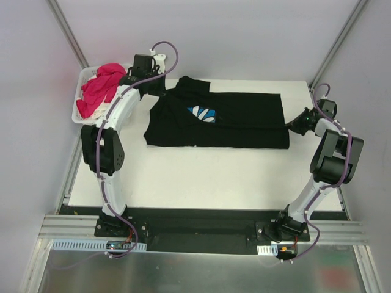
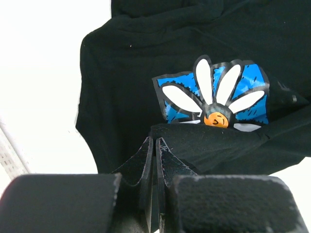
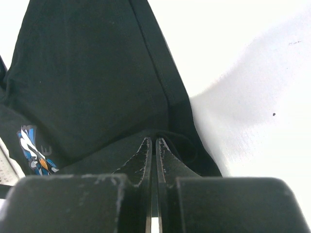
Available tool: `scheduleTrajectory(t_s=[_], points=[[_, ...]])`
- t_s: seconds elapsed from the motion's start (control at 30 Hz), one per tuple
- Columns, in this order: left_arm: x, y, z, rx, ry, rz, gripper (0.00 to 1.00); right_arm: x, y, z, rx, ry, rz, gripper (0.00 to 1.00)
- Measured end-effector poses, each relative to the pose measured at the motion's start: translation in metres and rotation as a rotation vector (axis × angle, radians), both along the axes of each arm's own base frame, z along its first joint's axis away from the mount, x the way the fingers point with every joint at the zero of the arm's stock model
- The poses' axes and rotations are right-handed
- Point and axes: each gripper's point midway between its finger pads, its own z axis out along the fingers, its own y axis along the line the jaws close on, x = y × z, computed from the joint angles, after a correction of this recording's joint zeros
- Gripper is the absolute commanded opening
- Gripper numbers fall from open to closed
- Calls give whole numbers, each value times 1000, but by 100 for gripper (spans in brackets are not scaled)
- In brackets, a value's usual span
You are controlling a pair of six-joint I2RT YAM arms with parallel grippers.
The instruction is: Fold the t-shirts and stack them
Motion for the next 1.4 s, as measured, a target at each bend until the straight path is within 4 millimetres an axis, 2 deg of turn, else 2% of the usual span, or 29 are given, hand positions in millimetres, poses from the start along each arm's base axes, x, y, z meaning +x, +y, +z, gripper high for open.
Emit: scheduleTrajectory(t_s=[0.53, 0.57, 0.6, 0.63, 0.67, 0.7, 0.8, 0.83, 0.9, 0.93, 1.0, 1.03, 1.1, 1.13, 1.2, 1.23, 1.3, 1.37, 1.4], points=[[11, -2, -36, 13, 59, 1, 0, 9, -3, -9, 6, 16, 1, 1], [11, -2, -38, 13, 62, 1, 0, 9, -3, -9, 7, 17, 1, 15], [11, -2, -39, 14, 65, 1, 39, 9, -3, -10, 8, 19, 1, 39], [11, -2, -41, 15, 67, 2, 60, 10, -3, -10, 12, 20, 0, 74], [12, -1, -42, 18, 70, 4, 91, 11, -3, -10, 10, 22, 7, 91], [12, 0, -43, 23, 71, 6, 99, 11, -3, -9, 16, 24, 3, 96], [12, 2, -38, 21, 79, 33, 99, 14, 3, 1, 28, 10, 45, 96], [12, 2, -28, 15, 77, 39, 99, 17, 5, 9, 29, -5, 67, 96], [16, 3, -3, 7, 52, 64, 99, 19, 11, 29, 18, -32, 114, 96], [17, 4, 17, -7, 28, 82, 99, 19, 14, 41, 9, -50, 131, 96], [14, 3, 60, -61, -27, 119, 99, 15, 22, 77, -27, -113, 167, 96], [9, 4, 76, -86, -44, 135, 99, 9, 26, 99, -45, -150, 179, 96], [-18, 5, 107, -165, -45, 182, 99, -2, 36, 148, -83, -252, 200, 96], [-35, 5, 118, -208, -36, 201, 99, -9, 41, 166, -93, -297, 208, 96], [-72, 4, 126, -271, 5, 249, 99, -31, 58, 197, -104, -383, 233, 96], [-85, 2, 125, -292, 20, 267, 99, -41, 67, 202, -104, -411, 242, 96], [-111, -7, 112, -337, 86, 299, 99, -62, 92, 191, -83, -410, 280, 96], [-130, -18, 84, -372, 182, 335, 99, -84, 133, 158, -27, -348, 349, 96], [-140, -23, 60, -380, 258, 367, 99, -96, 154, 137, 7, -298, 390, 96]])
